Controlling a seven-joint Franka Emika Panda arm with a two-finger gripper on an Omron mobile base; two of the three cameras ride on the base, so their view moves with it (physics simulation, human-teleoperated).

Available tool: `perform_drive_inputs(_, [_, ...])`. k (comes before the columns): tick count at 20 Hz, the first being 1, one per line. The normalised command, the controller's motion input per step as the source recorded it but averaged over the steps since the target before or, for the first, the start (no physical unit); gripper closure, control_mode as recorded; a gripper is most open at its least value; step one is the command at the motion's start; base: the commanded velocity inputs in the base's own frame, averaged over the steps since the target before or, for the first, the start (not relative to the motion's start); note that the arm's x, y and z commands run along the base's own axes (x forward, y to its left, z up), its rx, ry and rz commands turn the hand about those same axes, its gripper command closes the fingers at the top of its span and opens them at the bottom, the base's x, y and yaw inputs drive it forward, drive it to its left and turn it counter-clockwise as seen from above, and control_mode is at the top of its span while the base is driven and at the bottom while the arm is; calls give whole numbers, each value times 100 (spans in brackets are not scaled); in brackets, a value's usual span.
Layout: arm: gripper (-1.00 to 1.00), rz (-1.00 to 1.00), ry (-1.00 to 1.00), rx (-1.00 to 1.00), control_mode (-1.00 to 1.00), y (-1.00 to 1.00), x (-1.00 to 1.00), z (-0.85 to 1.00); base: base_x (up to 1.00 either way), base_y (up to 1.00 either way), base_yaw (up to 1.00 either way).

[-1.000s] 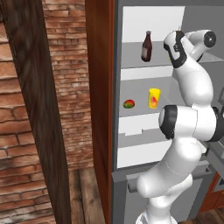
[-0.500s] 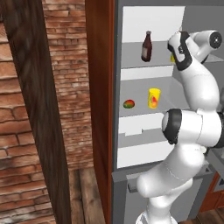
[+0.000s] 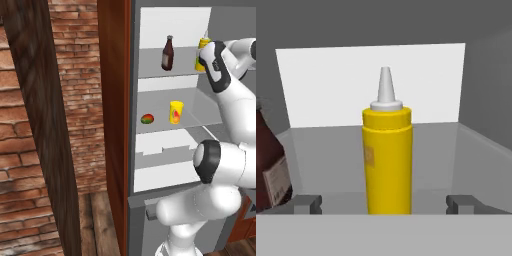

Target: Place the ketchup and mustard from the counter to the top shelf of the fridge. If the existing items in the fridge are on the top shelf, move them to other shelves.

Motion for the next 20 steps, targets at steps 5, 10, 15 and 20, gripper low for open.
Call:
perform_drive_inputs(5, [-100,0,0,0,-100,38,-97,1,0,0,0])
perform_drive_inputs(10, [-100,0,0,0,-100,50,-100,0,0,0,0])
perform_drive_inputs(15, [-100,0,0,0,-100,48,-100,0,0,0,0])
perform_drive_inputs(20, [-100,0,0,0,-100,41,-100,0,0,0,0])
